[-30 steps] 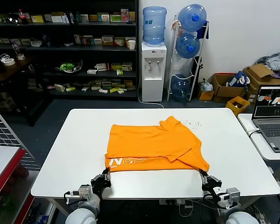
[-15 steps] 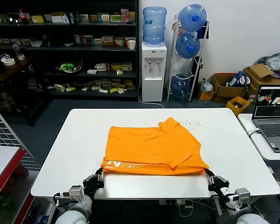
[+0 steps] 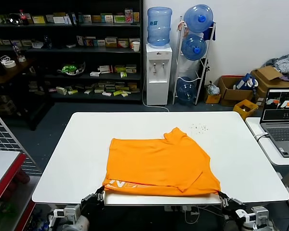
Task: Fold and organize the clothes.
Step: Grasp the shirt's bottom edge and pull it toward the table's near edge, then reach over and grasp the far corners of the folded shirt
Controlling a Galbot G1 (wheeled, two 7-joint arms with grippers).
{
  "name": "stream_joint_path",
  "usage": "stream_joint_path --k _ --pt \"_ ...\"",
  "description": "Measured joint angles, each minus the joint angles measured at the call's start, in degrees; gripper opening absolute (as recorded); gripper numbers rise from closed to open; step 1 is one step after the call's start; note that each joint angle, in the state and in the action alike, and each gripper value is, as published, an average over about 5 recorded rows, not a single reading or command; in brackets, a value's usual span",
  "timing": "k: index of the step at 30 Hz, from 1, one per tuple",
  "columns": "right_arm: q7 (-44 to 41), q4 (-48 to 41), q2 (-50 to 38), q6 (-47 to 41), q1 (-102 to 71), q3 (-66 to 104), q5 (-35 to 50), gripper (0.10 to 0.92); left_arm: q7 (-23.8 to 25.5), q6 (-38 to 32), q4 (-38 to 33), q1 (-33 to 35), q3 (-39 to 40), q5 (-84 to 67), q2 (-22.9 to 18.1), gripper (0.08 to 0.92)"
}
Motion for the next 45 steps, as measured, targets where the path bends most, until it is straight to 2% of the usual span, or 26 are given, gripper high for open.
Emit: stream_joint_path --k 3,14,19,23,26,29,38,45 --pt "0.3 0.8 -0.1 -0.7 -0.8 0.7 -0.4 0.240 -0.1 0.5 -0.8 1.0 -0.3 -0.3 0.2 0.134" --pt "0.7 3.0 -2.0 -1.0 1.4 2.1 0.1 0.560 -0.3 1.9 -3.7 0.6 -2.1 -2.3 2.1 0.447" --pt "1.6 1.2 -2.8 -1.0 8.9 -0.3 1.7 0.699 1.0 1.4 -2.7 -2.6 -2.7 -3.6 2.7 0.595" --pt "2.4 -3.4 -2.6 -1.1 18.8 -4.9 2.7 0.798 3.0 0.3 0.7 -8.3 -1.6 -4.5 2.6 0.707" --pt "3.0 -8.7 -1.7 -1.3 27.5 -9.4 3.3 0.819 4.9 -0.5 5.2 -14.2 0.2 -5.5 2.4 0.783" --pt "3.4 -15.2 0.0 -1.5 36.3 -14.2 3.6 0.822 6.9 -0.8 11.2 -21.0 2.6 -6.8 1.8 0.817" --pt "3.2 -35.5 6.7 -2.9 57.7 -25.8 2.9 0.823 12.5 0.1 31.4 -40.5 10.6 -9.6 -1.3 0.823" --pt "1.6 -47.5 11.3 -3.6 67.2 -31.0 1.0 0.823 14.4 1.8 42.5 -49.8 14.9 -9.8 -3.8 0.823"
